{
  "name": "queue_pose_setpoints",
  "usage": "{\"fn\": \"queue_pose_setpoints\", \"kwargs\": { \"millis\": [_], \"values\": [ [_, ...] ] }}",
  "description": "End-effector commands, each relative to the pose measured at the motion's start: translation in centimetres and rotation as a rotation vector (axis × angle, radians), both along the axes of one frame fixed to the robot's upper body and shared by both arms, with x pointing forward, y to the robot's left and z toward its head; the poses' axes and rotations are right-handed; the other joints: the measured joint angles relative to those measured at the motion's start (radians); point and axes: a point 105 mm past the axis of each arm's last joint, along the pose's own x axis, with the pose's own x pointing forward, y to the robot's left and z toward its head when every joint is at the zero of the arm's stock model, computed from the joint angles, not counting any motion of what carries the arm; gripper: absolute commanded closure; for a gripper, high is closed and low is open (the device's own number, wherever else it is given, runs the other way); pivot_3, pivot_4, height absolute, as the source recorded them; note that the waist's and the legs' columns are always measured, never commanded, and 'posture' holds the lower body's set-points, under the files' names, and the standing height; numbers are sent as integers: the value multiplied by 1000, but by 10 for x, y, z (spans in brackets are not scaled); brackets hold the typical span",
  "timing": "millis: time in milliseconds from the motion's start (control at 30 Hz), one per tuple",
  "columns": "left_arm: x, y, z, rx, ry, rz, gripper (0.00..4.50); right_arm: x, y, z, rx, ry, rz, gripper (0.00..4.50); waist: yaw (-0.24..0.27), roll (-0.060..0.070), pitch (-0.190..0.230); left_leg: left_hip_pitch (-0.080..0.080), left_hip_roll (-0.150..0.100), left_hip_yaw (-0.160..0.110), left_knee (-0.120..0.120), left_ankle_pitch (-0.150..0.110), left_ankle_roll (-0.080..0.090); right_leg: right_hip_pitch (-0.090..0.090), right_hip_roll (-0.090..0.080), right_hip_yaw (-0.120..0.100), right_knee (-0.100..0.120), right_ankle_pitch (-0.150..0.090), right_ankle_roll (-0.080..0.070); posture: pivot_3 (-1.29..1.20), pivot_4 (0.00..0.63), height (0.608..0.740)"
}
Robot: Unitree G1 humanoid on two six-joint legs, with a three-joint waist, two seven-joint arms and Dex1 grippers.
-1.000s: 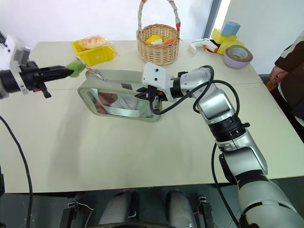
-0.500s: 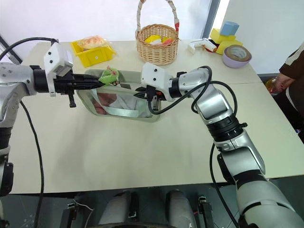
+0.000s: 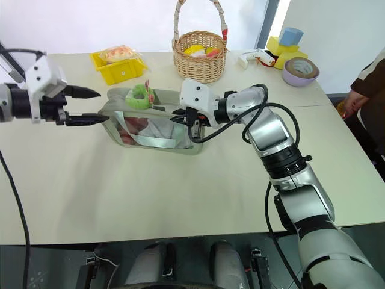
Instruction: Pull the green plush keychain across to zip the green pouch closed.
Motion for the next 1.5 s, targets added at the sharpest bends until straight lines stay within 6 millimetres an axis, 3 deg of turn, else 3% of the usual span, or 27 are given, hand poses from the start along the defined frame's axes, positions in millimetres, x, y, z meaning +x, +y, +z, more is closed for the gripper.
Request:
{"fn": "queue_pose_setpoints", "kwargs": {
  "millis": [33, 67, 167, 333, 467, 500, 567, 667, 700, 800, 900, 1133, 1333, 1433, 1500],
  "values": [
    [8, 4, 7, -35, -83, 37, 981, -5, 8, 9, 7, -35, 38, 4500, 1, 0, 0, 0, 0, 0, 0, 0, 0, 0, 0, 0, 0, 0, 0, 0, 150, 739],
    [8, 1, 6, -44, -77, 28, 981, -5, 8, 9, 6, -35, 39, 4500, 1, 0, 0, 0, 0, 0, 0, 0, 0, 0, 0, 0, 0, 0, 0, 0, 150, 739],
    [10, -7, 5, -105, -68, 6, 1798, -4, 6, 9, 2, -35, 36, 4500, -1, 0, 0, 0, 0, 0, 0, 0, 0, 0, 0, 0, 0, 0, 0, 0, 150, 739],
    [9, -12, 4, -130, -58, -17, 4250, -4, 5, 10, 4, -34, 30, 4500, 0, 0, 0, 0, 0, 0, 0, 0, 0, 0, 0, 0, 0, 0, 0, 0, 150, 739],
    [6, -13, 5, -118, -38, -22, 4385, -2, 4, 13, 13, -37, 15, 4500, 0, 0, 0, 0, 0, 0, 0, 0, 0, 0, 0, 0, 0, 0, 0, 0, 150, 739],
    [5, -13, 6, -117, -36, -25, 4500, -2, 4, 15, 19, -30, 13, 3879, 0, 0, 0, 0, 0, 0, 0, 0, 0, 0, 0, 0, 0, 0, 0, 0, 150, 739],
    [3, -12, 4, -112, -31, -26, 4500, -2, 2, 20, 15, -30, 17, 3387, 0, 0, 0, 0, 0, 0, 0, 0, 0, 0, 0, 0, 0, 0, 0, 0, 150, 739],
    [1, -12, 1, -102, -22, -31, 4500, 4, 0, 34, 13, -79, -5, 1803, 0, 0, 0, -1, 0, 0, 0, 0, 0, 0, 0, 0, 0, 0, 0, 0, 150, 739],
    [0, -13, 1, -107, -15, -32, 4500, 4, 0, 41, 18, -92, -1, 1478, 0, 0, 0, -1, 0, 0, 0, 0, 0, 0, 0, 0, 0, 0, 0, 0, 150, 739],
    [-1, -15, 1, -104, -9, -37, 4500, 1, 6, 61, 55, -114, 17, 1478, 1, 0, 0, -1, 0, 0, 0, 0, 0, 0, 0, 0, 0, 0, 0, 0, 150, 739],
    [-2, -15, 2, -100, -14, -39, 4500, -9, 25, 73, 118, -119, 60, 1478, 0, 0, 0, -1, 0, 0, 0, 0, 0, 0, 0, 0, 0, 0, 0, 0, 150, 739],
    [-1, -15, 1, -105, -20, -29, 4500, -16, 63, 53, 132, -81, 114, 1478, 1, 0, 0, -1, 0, 0, 0, 0, 0, 0, 0, 0, 0, 0, 0, 0, 150, 739],
    [-3, -12, 3, -106, -26, -17, 4500, -1, 65, 42, 94, -92, 47, 1478, 1, 0, 0, -1, -1, 0, 0, 0, 0, 0, 0, 0, 0, 0, 0, 0, 150, 739],
    [-4, -12, 2, -107, -27, -13, 4500, 0, 64, 42, 110, -76, 41, 2772, -2, 0, 0, -1, -1, 0, 0, 0, 0, 0, 0, 0, 0, 0, 0, 0, 150, 739],
    [-4, -12, 1, -111, -29, -10, 4500, 1, 63, 43, 109, -79, 41, 3865, -2, 0, 0, -1, 0, 0, 0, 0, 0, 0, 0, 0, 0, 0, 0, 0, 150, 739]
  ]
}}
